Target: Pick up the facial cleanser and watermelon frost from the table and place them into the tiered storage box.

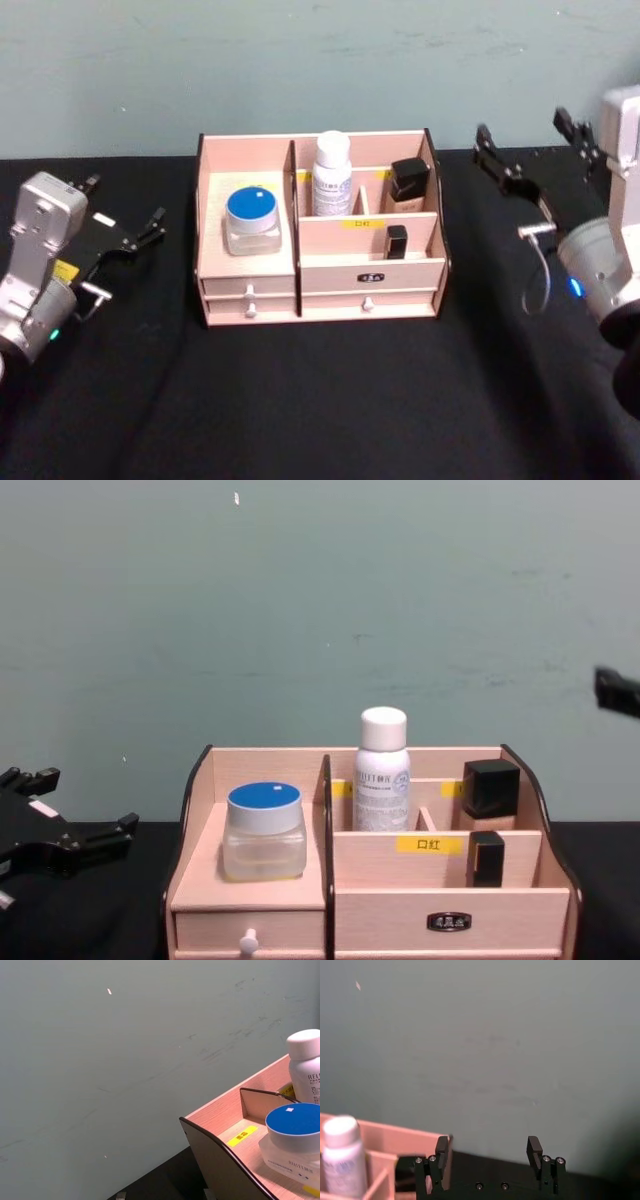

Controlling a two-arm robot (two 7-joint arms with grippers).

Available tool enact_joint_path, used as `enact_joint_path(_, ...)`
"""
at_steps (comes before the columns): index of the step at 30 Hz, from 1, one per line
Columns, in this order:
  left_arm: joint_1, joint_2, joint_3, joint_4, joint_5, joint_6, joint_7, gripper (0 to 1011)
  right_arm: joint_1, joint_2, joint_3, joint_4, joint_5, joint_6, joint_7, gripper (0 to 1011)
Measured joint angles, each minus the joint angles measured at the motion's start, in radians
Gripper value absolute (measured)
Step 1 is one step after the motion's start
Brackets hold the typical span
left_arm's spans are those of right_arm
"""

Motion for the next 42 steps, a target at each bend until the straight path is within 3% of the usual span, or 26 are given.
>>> enact_joint_path(19,0.0,0.0,0.0,0.0,0.0,0.0,0.0,1001,-0.031,-0.022,0.028,0.153,-0.017,0.007,0.065,1002)
enact_joint_path(42,0.0,0.0,0.0,0.0,0.0,0.0,0.0,1001,-0.03,-0.02,0.025,0.144,-0.017,0.006,0.061,1002)
